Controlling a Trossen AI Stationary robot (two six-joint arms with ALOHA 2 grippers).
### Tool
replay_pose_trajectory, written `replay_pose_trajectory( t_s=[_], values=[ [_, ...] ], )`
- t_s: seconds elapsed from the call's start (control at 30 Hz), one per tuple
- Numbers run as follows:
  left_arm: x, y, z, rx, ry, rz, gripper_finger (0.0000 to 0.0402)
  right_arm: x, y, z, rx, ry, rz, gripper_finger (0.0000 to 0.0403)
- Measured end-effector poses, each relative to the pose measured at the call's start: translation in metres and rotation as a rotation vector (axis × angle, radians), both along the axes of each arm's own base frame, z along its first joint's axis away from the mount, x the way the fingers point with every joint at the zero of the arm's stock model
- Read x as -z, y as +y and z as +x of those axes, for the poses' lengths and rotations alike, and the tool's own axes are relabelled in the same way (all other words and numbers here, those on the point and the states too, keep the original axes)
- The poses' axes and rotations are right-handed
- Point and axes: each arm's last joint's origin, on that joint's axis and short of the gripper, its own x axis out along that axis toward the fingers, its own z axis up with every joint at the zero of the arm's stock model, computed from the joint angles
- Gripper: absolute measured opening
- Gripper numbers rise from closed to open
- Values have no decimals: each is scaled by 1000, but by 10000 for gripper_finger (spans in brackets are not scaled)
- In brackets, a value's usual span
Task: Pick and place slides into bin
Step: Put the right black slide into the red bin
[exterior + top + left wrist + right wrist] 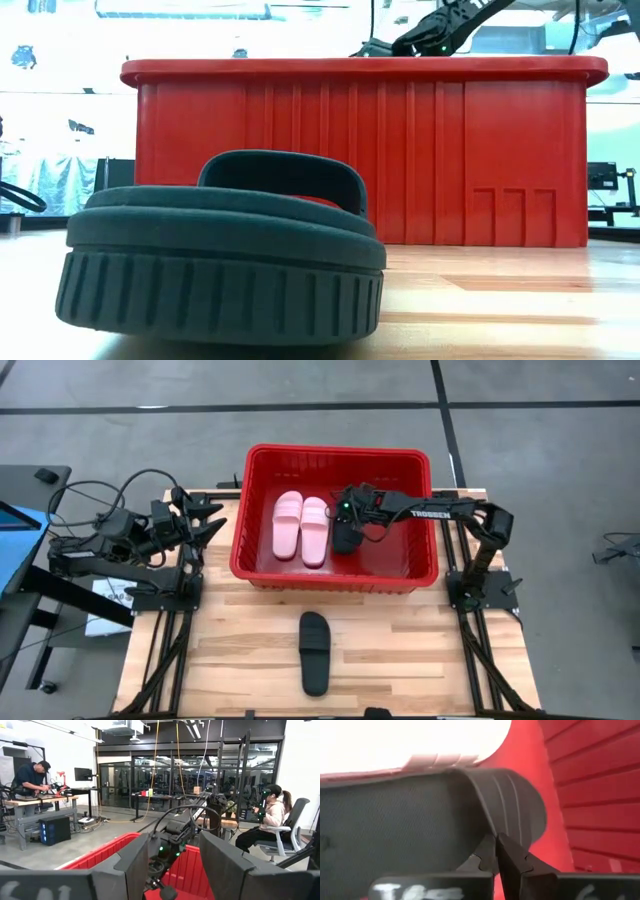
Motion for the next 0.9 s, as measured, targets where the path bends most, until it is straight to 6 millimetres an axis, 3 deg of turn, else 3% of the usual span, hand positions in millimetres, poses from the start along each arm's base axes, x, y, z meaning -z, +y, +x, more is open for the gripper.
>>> replay_pose_trajectory(
  t_s=[0.57, 0.9],
  values=[
    [2, 0, 0, 3, 12, -11, 165, 5, -1, -3, 1, 34, 42, 3],
    [2, 0, 0, 4, 10, -13, 165, 5, 0, -3, -7, 31, 46, 58]
  ],
)
